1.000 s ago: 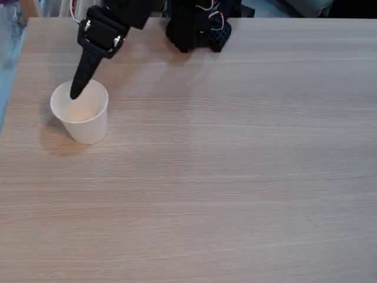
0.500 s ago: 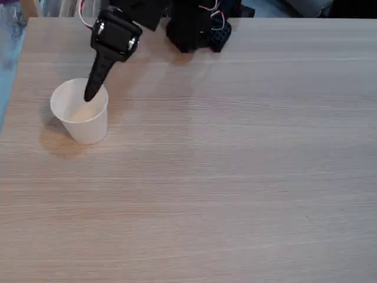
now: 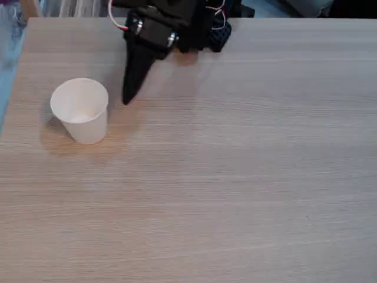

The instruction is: Grasp a block and put it in the bin.

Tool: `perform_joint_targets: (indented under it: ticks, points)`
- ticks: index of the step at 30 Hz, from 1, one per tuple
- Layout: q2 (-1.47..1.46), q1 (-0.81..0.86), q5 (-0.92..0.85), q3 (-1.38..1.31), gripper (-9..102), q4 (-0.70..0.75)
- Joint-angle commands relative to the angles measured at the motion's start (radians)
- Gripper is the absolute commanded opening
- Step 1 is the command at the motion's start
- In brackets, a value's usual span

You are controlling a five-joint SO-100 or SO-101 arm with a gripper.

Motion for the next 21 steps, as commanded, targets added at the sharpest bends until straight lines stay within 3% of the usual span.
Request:
perform_joint_targets:
  ticks: [1,9,21]
  points:
    - [0.044,-0.067,0.058,0.002,0,0.044]
    - [0.184,-0.247,0.209,0.078,0,0.184]
    - [0.377,-0.328,0.364,0.249,0,0.279]
